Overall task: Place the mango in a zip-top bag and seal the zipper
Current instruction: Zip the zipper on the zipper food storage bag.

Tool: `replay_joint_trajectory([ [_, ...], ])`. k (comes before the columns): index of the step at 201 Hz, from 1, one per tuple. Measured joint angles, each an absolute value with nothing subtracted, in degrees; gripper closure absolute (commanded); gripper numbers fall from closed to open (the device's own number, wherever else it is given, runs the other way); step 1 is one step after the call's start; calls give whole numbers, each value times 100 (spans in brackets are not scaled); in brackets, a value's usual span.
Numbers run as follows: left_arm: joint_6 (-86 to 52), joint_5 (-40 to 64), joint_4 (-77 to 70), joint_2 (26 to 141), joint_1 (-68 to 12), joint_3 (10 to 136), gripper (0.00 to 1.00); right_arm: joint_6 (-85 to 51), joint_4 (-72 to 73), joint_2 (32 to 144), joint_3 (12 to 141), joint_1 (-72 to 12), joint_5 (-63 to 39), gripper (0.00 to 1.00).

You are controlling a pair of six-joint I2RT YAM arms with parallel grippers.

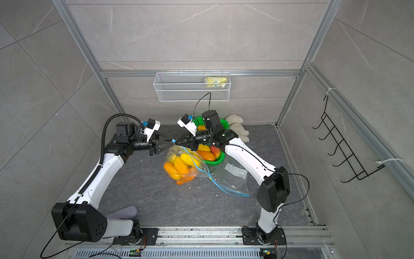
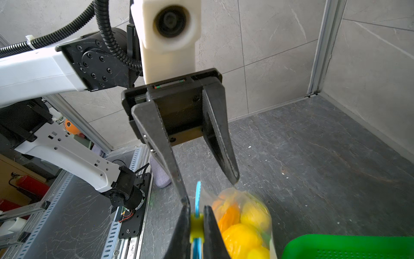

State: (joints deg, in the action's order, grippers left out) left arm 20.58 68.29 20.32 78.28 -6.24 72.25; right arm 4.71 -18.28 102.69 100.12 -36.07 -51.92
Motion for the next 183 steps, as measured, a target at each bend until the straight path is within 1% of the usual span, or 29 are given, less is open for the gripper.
replay_joint_trajectory([
  [18,2086,6923,2108,7913,-628,7269,58,471,-1822,10269,10012,-3607,-5214,100],
  [61,2246,6963,2429,8285,-681,7601,59,471,-1811,10269,10012,-3603,-5256,100],
  [74,2272,6952,2464,8331,-722,7627,63,469,-1809,10269,10012,-3603,-5260,100],
  [95,2322,6899,2534,8346,-814,7631,74,469,-1800,10269,10012,-3583,-5262,100],
  [115,2383,6884,2567,8350,-910,7634,88,469,-1774,10269,10012,-3575,-5275,100],
  [127,2410,6879,2571,8350,-950,7634,94,471,-1774,10269,10012,-3575,-5269,100],
  [132,2405,6884,2569,8350,-963,7634,100,471,-1774,10269,10012,-3575,-5251,100],
  [183,2067,6751,2244,8241,-954,7511,100,462,-1678,10101,9800,-3575,-4836,100],
])
